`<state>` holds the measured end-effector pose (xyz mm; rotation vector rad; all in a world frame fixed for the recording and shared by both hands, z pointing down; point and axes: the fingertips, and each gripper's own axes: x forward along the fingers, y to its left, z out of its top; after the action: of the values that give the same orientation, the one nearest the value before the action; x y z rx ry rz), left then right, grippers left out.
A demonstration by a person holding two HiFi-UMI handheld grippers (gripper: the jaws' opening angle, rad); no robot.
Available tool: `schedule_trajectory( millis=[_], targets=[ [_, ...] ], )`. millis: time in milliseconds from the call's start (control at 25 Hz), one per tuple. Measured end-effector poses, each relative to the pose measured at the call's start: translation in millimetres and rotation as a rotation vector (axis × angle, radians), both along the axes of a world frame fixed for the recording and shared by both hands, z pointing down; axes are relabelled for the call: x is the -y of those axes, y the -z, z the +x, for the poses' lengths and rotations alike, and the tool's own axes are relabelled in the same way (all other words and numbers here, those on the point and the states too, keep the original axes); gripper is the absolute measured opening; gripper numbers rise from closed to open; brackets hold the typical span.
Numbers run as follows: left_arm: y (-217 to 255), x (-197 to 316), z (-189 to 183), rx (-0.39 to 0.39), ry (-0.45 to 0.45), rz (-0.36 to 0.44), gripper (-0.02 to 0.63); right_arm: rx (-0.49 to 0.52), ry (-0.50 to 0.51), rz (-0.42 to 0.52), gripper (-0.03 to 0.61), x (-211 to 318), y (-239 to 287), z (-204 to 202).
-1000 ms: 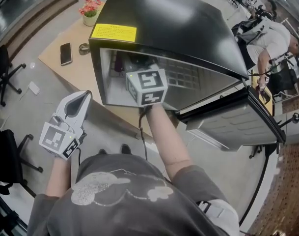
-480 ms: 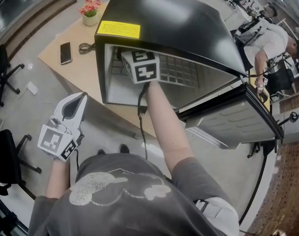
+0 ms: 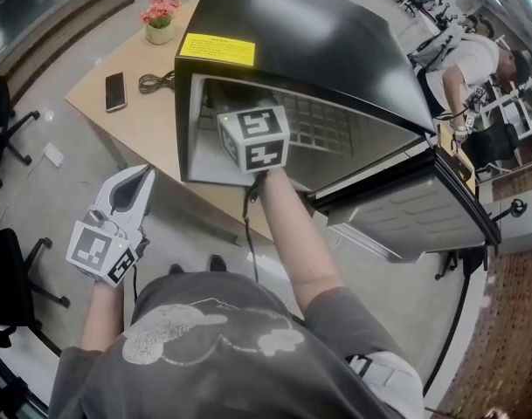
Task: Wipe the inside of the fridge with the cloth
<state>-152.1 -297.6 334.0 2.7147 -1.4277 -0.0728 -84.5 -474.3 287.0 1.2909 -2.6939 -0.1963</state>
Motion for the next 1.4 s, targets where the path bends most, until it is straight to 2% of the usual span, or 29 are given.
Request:
schedule_trajectory(
  millis=[440,600,760,840,960,1120,1400],
  targets=[
    [-6.9,0.2,13.4,-0.021,-0.072,-0.011,0.018,0.11,0.053,0.012,0.086,-67.5,6.6,0.2],
    [-8.3,-1.3,16.6,-0.018,-0.102,-0.017,0.018,0.147,0.051,0.009,0.086,-82.8,5.9,11.9],
    [-12.6,-3.4,13.5,-0.013,-0.123,-0.031,0.018,0.078,-0.035,-0.043,0.086,-66.0,-6.0,30.5],
    [-14.7,-4.4,11.9,-0.014,-0.13,-0.038,0.018,0.035,-0.019,-0.1,0.086,-55.6,-11.4,26.8],
    [-17.6,-5.2,10.3,-0.013,-0.138,-0.044,0.018,-0.086,0.025,-0.194,0.086,-37.9,-26.9,8.6],
    [-16.5,-5.7,12.0,-0.008,-0.15,-0.043,0.018,-0.229,-0.04,-0.276,0.087,-16.3,-50.1,10.8],
    [-20.3,-3.5,7.7,-0.009,-0.111,-0.057,0.018,-0.238,-0.139,-0.287,0.087,-4.9,-55.8,40.9]
  ],
)
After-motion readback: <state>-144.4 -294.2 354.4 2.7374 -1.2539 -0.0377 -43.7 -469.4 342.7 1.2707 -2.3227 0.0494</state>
